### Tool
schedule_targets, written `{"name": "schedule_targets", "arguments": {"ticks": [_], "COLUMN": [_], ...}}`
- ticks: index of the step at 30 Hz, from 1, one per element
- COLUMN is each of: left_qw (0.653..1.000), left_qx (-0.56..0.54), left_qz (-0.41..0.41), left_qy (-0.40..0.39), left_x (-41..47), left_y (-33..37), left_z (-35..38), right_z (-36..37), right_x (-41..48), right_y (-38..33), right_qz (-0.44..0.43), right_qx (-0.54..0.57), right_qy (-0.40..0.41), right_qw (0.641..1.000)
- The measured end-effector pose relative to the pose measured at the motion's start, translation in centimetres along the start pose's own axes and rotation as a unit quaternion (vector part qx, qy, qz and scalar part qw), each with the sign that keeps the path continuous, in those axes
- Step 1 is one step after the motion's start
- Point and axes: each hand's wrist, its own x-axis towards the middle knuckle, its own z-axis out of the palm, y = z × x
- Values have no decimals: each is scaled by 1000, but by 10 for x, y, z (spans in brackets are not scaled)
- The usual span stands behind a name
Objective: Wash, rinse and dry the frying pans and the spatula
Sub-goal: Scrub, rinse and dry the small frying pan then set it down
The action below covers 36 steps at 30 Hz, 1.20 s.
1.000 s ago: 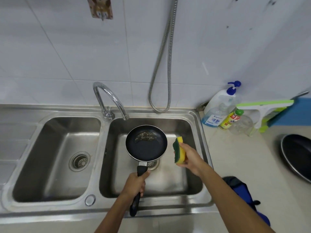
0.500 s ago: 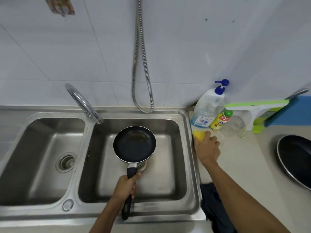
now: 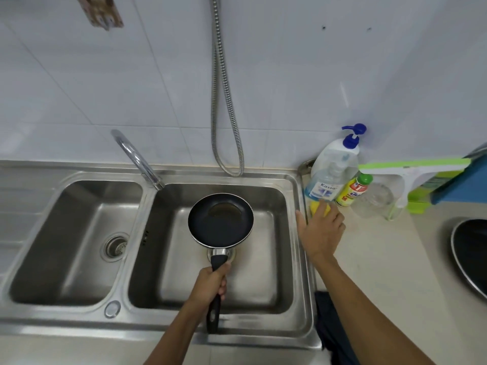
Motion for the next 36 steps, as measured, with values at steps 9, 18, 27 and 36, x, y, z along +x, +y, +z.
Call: {"name": "schedule_targets", "arguments": {"ticks": [9,18,27,36], "left_qw": [992,981,981,857], "left_qx": [-121,-182,-144,509], "left_qz": [25,-26,-36,83], "left_qy": [-25,-56,-125,29], "left_x": [-15,-29,-16,22], "left_y": [18,10,1,38], "left_z": [17,15,-22,-121], "right_z": [-48,-37,-35,-1], "right_x": [-141,-181,-204,-199], "right_y": [-90,-122,-155,-152], "right_qz": [66,144,127,47], "right_qx": [422,480,430,303], "right_qy": [-393,-390,-317,-208], "right_qw": [815,772,836,929]}}
